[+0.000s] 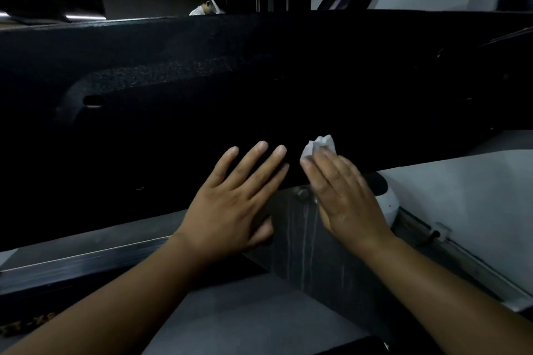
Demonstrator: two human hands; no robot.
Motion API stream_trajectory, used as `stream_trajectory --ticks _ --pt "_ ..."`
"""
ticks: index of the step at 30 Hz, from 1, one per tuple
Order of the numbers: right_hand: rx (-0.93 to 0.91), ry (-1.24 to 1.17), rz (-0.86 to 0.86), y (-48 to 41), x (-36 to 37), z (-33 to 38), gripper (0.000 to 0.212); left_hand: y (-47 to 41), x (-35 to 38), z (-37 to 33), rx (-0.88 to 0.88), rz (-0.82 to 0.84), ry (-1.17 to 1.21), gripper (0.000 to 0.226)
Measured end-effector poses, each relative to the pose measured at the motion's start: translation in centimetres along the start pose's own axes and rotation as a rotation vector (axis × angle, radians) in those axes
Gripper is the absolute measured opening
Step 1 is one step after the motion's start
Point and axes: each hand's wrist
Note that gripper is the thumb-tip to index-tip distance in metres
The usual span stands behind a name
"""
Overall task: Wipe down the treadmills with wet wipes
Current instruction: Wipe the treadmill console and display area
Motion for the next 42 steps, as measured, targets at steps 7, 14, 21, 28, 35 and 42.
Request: stream_trajectory --ticks 7,14,21,28,35,42 --pt "0.186 -0.052 -0.048 -1.3 -1.7 0.7 0.045 0.0 -0.5 -0.3 -0.019 0.017 0.03 0.086" --pt "0.125 0.021 0.039 -1.6 -3.6 0.8 0.024 -0.2 -0.6 -2.1 -0.042 0.065 0.069 0.086" --pt "0.054 -0.131 0.1 -1.0 -2.5 5.7 0.02 6.1 -3.1 -1.0 -0.095 0.154 0.086 0.085" --pt "-0.05 -0.516 0.064 -2.7 3.0 17.3 0.023 16.1 -9.6 4.2 -0.203 0.33 -0.054 0.082" --pt "-0.126 -0.811 0.075 -4.7 8.1 33.8 0.018 29.6 -18.2 12.0 -0.364 0.537 -0.246 0.08" --pt "-0.216 -0.992 0.172 -10.9 13.3 53.2 0.013 44.8 -25.5 19.5 -0.594 0.693 -0.357 0.078"
Point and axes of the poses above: each hand's wrist, its own y-axis away from the middle knuckle, its own x-axis out of the palm, z = x × y, and after that the axes turned 14 degrees about -z, right-handed
